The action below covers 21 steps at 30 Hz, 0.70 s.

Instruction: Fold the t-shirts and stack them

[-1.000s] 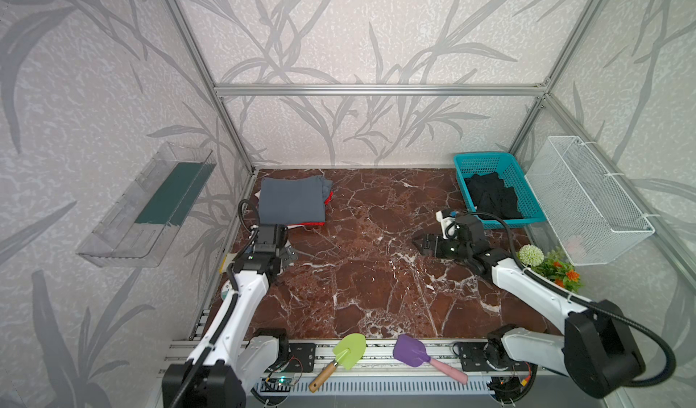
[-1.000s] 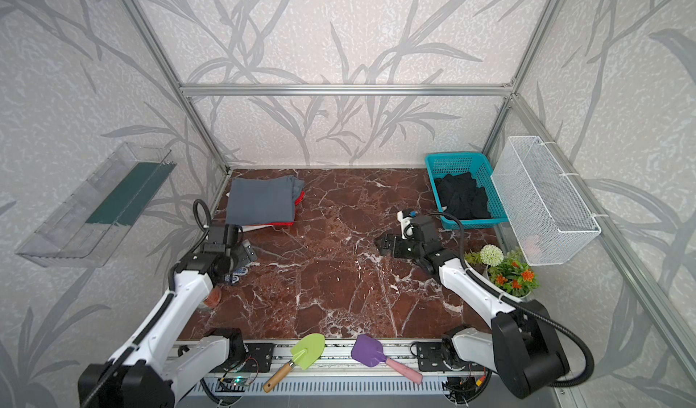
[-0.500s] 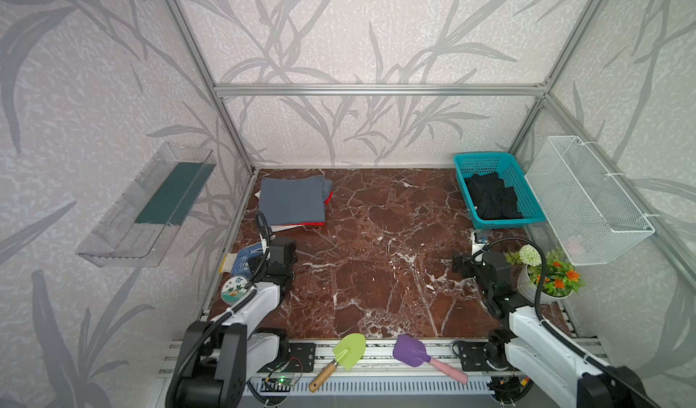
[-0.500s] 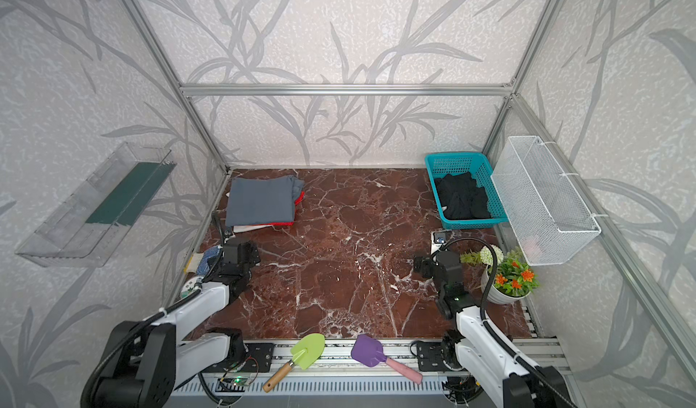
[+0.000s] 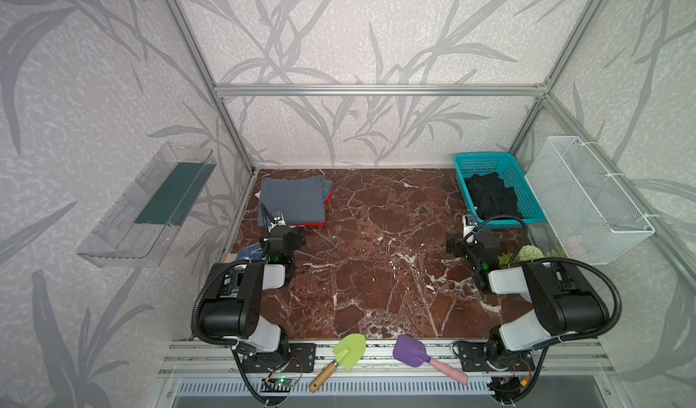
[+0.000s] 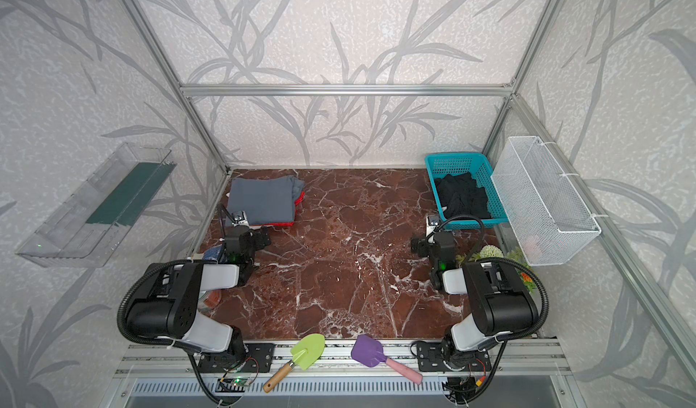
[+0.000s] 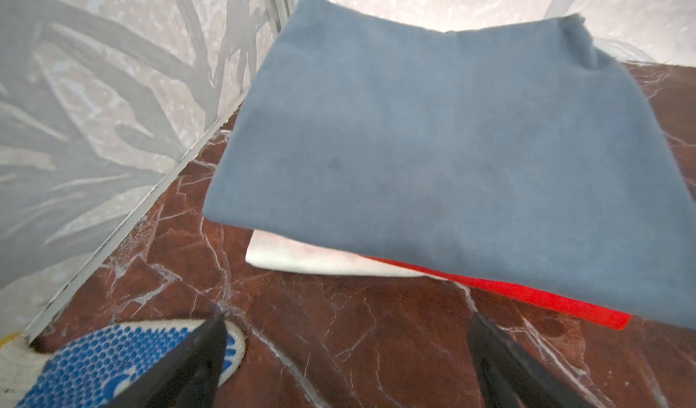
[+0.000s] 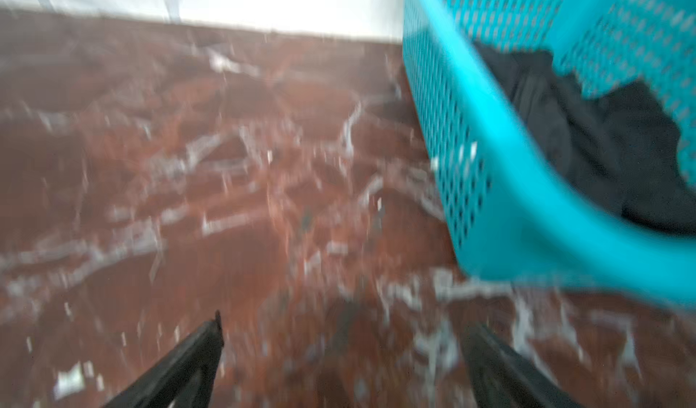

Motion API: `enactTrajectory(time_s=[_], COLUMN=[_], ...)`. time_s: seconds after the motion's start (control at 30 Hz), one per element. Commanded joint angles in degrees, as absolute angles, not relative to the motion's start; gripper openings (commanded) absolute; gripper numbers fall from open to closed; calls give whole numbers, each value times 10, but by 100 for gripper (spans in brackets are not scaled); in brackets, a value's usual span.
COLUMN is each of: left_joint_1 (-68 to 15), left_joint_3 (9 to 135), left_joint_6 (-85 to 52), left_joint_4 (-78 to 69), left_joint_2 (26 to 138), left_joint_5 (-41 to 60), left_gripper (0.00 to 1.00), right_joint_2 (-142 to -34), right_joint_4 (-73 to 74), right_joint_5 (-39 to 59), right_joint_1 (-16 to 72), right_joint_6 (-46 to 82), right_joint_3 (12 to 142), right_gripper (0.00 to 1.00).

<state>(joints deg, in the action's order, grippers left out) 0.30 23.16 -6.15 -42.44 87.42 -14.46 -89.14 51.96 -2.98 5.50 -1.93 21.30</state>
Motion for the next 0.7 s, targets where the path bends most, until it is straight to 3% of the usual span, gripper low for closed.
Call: enactTrajectory(time_s=[0.0, 0.67], left_joint_1=[3, 3], left_joint_3=[235, 235], left_joint_6=[-45, -46], left_joint_4=[-457, -452], left_joint_2=[869, 868], left_joint_5=[-132, -135], left_gripper=[99, 99], right_joint_2=[-892, -897], right_joint_4=[526, 546], right_joint_5=[-27, 13], right_joint_1=[53, 53], right_joint_6=[-14, -33], right_joint_3=[218, 213], right_gripper=[99, 99])
